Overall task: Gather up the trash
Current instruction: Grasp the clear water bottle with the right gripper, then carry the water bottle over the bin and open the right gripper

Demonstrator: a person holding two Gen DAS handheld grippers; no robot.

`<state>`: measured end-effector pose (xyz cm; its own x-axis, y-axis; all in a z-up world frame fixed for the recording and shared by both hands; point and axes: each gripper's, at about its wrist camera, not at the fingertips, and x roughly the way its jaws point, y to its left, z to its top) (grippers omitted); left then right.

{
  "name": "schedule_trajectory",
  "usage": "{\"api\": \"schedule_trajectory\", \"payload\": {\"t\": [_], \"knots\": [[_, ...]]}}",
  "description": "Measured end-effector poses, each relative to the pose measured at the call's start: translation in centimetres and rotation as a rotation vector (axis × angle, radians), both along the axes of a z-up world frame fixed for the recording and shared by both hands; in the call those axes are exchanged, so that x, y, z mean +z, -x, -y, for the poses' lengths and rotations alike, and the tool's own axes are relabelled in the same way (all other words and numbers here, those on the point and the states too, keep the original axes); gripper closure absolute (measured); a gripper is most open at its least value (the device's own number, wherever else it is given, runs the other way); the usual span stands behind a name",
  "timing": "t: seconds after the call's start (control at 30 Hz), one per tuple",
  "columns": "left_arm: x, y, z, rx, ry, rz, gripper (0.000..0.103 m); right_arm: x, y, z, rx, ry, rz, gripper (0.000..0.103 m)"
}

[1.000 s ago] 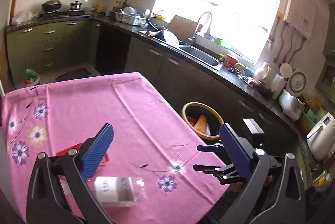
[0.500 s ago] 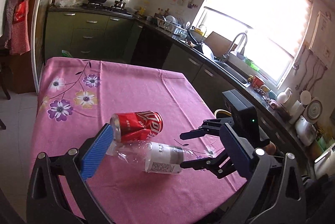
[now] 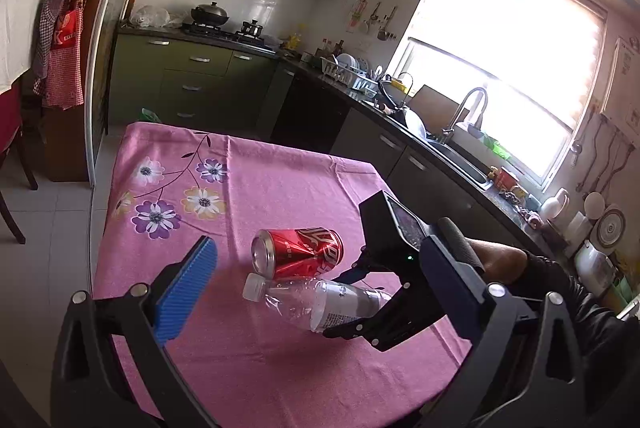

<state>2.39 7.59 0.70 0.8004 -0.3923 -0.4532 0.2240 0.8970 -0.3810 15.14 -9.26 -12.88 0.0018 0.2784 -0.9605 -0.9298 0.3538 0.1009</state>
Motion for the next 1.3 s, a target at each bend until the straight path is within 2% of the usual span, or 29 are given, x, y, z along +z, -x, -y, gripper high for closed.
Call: {"api": "schedule_trajectory", "payload": {"t": [0.27, 0.5, 0.77, 0.9, 1.07, 1.3], "knots": [[-0.8, -0.3, -0.7, 0.005, 0.014, -0.019, 0.007, -1.0, 0.0, -0.9, 0.016, 0.044, 0.020, 0.037], [-0.8, -0.4, -0.5, 0.000, 0.010, -0.023, 0.007, -1.0, 0.5, -1.1, 0.010, 0.036, 0.061, 0.038], [-0.7, -0.5, -0.4, -0.002, 0.013, -0.023, 0.007, 0.3, 2.2, 1.9, -0.007, -0.053, 0.016, 0.039], [-0.8, -0.7, 0.0, -0.011, 0.012, -0.030, 0.007, 1.5, 2.8, 4.1, -0.055, -0.107, 0.020, 0.039], [-0.9, -0.9, 1.3, -0.045, 0.004, -0.034, 0.007, 3.4, 2.7, 9.2, -0.207, -0.191, 0.039, 0.038], [-1.4, -1.6, 3.0, -0.089, -0.003, -0.051, 0.007, 4.3, -1.2, 23.7, -0.637, -0.258, 0.079, 0.038]]}}
